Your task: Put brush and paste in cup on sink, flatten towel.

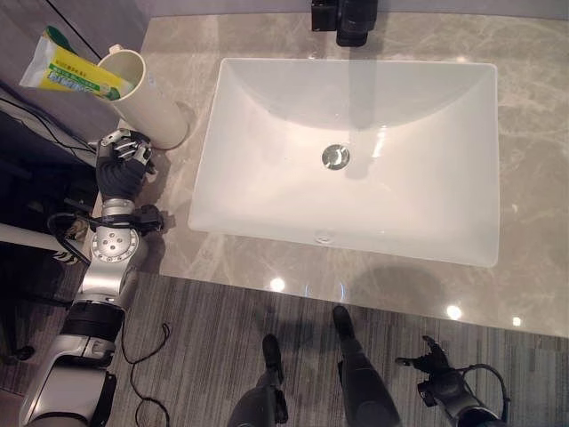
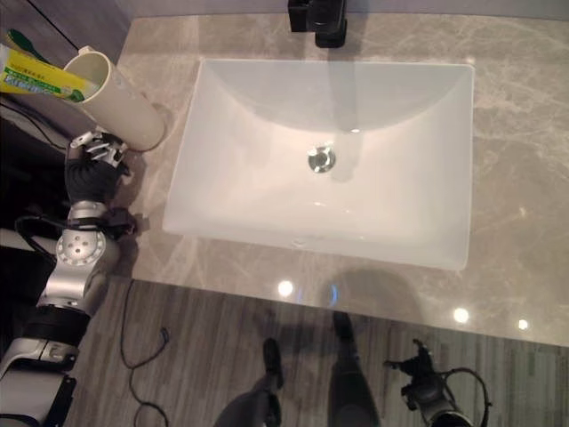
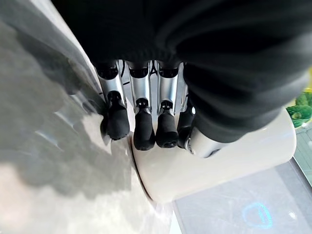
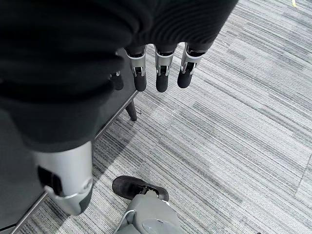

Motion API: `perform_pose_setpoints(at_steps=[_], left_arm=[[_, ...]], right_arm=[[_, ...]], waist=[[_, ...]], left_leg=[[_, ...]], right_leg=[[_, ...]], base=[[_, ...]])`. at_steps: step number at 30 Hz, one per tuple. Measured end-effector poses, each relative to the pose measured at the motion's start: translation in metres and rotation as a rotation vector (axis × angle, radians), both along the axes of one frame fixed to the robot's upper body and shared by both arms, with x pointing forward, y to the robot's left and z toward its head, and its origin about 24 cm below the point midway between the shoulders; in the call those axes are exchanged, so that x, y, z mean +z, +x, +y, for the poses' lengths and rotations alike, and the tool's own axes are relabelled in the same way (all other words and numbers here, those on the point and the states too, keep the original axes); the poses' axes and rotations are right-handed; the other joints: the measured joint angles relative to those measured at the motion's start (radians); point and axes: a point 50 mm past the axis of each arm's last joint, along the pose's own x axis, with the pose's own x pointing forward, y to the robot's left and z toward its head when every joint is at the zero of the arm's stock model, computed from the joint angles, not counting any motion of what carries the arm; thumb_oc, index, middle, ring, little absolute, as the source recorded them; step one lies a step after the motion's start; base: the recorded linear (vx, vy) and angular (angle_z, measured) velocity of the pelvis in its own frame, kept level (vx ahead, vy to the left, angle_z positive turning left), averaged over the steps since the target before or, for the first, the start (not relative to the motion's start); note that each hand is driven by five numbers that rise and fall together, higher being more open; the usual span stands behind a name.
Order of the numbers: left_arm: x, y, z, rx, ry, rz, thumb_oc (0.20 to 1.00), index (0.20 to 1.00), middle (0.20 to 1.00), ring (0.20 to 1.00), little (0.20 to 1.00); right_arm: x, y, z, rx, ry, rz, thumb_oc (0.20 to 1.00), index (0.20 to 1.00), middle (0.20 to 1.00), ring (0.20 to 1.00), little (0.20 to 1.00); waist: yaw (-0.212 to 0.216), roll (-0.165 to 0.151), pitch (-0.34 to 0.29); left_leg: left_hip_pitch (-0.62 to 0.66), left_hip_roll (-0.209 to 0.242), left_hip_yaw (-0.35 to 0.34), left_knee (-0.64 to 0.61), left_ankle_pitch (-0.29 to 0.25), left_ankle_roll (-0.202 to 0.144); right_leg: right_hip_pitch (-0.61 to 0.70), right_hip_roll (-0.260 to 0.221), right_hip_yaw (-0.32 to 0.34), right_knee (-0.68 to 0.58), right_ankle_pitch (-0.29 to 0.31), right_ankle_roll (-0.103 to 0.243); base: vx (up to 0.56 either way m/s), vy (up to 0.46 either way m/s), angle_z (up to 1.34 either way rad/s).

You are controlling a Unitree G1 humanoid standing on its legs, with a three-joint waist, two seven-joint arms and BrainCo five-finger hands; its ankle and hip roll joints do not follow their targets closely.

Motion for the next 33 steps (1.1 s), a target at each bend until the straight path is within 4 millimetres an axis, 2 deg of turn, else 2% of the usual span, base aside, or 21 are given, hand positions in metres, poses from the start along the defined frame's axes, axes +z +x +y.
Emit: perform_pose_setpoints(at_steps=[7,18,27,33], left_arm=[[0.003,0.003,-0.002,0.011,0.023,-0.001,0.200,0.200,0.200,0.200,0.200],[0.042,0.033,0.002,0.096,0.098,-0.025,0.200,0.200,0.200,0.200,0.200],[0.068,0.042,0.004,0.142,0.122,-0.059,0.200,0.200,0.200,0.200,0.200],[0.085,0.051,0.014,0.221,0.110,-0.045,0.200,0.200,0.200,0.200,0.200]], right_arm=[[0.000,0.001,0.000,0.003,-0.001,-0.001,1.000,1.000,1.000,1.000,1.000],[0.000,0.006,0.008,0.072,-0.011,0.005,1.000,1.000,1.000,1.000,1.000],[0.004,0.015,0.010,0.056,-0.001,-0.031,1.000,1.000,1.000,1.000,1.000],[0.006,0.020,0.015,0.081,0.003,-0.063,1.000,1.000,1.000,1.000,1.000]], waist=[[-0.001,0.000,0.000],[-0.040,0.012,0.008],[-0.045,0.012,0.009],[-0.060,0.012,0.009]], left_leg=[[-0.002,0.000,0.013,0.000,0.000,0.000],[-0.031,0.000,0.028,0.000,0.003,-0.004],[-0.068,0.007,0.036,0.000,0.008,-0.012],[-0.085,0.018,0.038,0.000,0.015,-0.023]], right_leg=[[-0.006,0.001,0.007,0.000,0.005,-0.001],[-0.045,0.005,0.028,-0.003,0.015,0.001],[-0.088,0.017,0.029,0.007,0.017,-0.002],[-0.128,0.031,0.030,0.051,0.005,-0.011]], base=[[0.00,-0.001,-0.02],[0.00,-0.012,-0.05],[0.01,-0.011,0.00],[0.02,-0.025,-0.01]])
